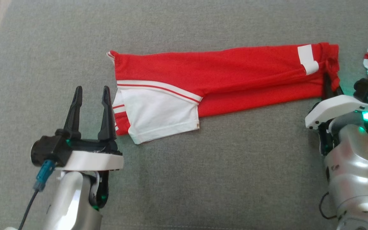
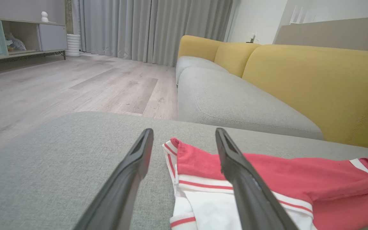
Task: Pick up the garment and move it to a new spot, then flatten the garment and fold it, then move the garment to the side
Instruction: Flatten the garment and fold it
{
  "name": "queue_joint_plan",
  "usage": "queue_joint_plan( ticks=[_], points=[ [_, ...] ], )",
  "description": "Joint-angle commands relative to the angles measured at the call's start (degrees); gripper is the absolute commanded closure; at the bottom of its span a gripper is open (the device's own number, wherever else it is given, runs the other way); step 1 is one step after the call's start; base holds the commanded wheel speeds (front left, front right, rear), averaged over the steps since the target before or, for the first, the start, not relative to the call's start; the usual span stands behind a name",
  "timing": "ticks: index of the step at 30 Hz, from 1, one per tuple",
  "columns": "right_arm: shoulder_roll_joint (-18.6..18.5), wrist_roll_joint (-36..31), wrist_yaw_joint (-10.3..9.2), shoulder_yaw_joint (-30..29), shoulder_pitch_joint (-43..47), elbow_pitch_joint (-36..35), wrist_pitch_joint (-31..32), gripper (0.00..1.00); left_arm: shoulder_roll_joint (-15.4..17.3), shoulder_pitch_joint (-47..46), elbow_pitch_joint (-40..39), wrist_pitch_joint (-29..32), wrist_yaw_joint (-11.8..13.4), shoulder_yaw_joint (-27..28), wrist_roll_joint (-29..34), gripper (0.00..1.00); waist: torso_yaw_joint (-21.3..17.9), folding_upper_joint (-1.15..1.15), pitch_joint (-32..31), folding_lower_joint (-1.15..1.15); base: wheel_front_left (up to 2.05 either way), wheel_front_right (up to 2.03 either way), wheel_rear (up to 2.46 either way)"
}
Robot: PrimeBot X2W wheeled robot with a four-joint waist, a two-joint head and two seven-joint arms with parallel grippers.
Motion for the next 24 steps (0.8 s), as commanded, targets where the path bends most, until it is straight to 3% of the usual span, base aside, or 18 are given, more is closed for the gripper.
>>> queue_joint_plan(
  ticks=[1,12,15,19,24],
  points=[
    [0.45,-0.78,-0.05,0.24,0.61,-0.86,-0.74,1.0,0.3,-1.29,-1.59,-0.29,-0.11,2.29,0.44,0.0,-0.44,0.0,-0.61,0.0,0.0,0.0,0.0],
    [0.11,-11.42,-0.05,-13.58,5.64,-15.04,-0.73,1.0,0.28,1.12,-1.92,-0.29,0.5,2.4,-0.74,0.0,-3.19,0.0,-5.39,0.0,0.0,0.0,0.0],
    [0.28,-12.06,-0.05,-14.66,5.96,-18.0,0.02,1.0,0.28,1.75,-1.86,-0.29,0.86,1.99,-1.1,0.0,-3.58,0.0,-6.52,0.0,0.0,0.0,0.0],
    [0.42,-7.84,-0.05,-9.56,4.98,-17.77,0.18,1.0,0.27,2.36,-1.83,-0.29,1.13,1.58,-1.57,0.0,-3.58,0.0,-7.89,0.0,0.0,0.0,0.0],
    [0.44,4.74,-0.05,5.49,3.19,-14.74,-0.18,1.0,0.27,2.97,-1.63,-0.29,1.19,1.15,-1.77,0.0,-2.72,0.0,-9.49,0.0,0.0,0.0,0.0]
  ],
)
